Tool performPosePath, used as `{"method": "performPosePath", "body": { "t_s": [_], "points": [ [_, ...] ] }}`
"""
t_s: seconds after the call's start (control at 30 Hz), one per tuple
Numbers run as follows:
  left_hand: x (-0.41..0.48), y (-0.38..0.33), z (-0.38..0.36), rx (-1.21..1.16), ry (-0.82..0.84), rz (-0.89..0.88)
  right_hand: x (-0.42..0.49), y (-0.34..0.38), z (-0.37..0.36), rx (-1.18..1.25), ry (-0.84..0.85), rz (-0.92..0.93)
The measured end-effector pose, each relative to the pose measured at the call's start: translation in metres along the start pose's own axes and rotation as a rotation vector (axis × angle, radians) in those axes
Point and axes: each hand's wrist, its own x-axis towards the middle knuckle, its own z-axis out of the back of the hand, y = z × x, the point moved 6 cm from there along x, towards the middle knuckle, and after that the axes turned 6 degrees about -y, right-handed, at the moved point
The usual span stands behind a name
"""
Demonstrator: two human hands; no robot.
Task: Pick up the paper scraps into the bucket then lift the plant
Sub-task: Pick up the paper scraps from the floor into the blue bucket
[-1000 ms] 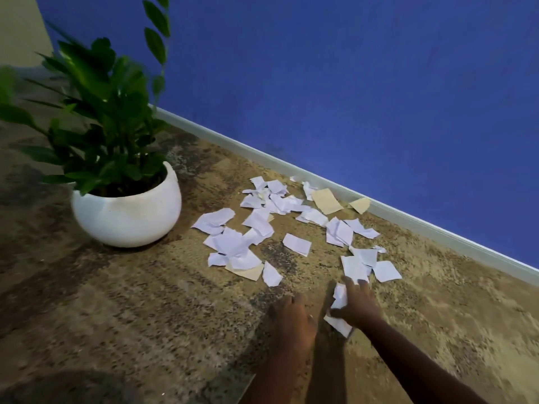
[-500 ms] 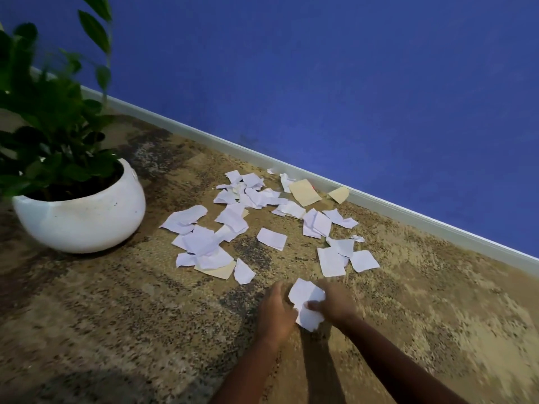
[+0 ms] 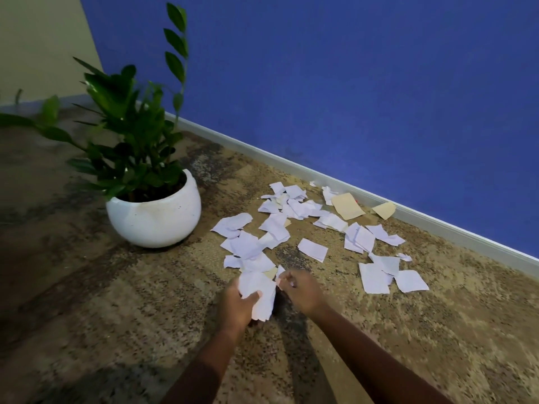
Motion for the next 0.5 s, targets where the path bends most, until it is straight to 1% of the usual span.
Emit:
{"method": "performPosePath", "body": {
  "t_s": [0.07, 0.13, 0.2, 0.27, 0.37, 0.5],
  "points": [
    [0.015, 0.009, 0.021, -0.009, -0.083, 0.026, 0.014, 0.004, -0.008, -0.115, -0.064, -0.03],
    [0.03, 0.02, 0.039, -0.099, -0.147, 0.096, 0.024, 0.005, -0.022, -0.216, 0.001, -0.13],
    [0.042, 0.03, 0.052, -0.178, -0.196, 0.164, 0.03, 0.008, -0.035, -0.238, 0.094, -0.255],
    [0.052, 0.037, 0.059, -0.195, -0.21, 0.186, 0.037, 0.012, -0.046, -0.255, 0.133, -0.321],
    [0.059, 0.043, 0.065, -0.205, -0.191, 0.177, 0.046, 0.022, -0.063, -0.337, 0.141, -0.301],
    [0.063, 0.05, 0.073, -0.167, -0.174, 0.138, 0.054, 0.04, -0.081, -0.423, 0.145, -0.161]
  ]
}}
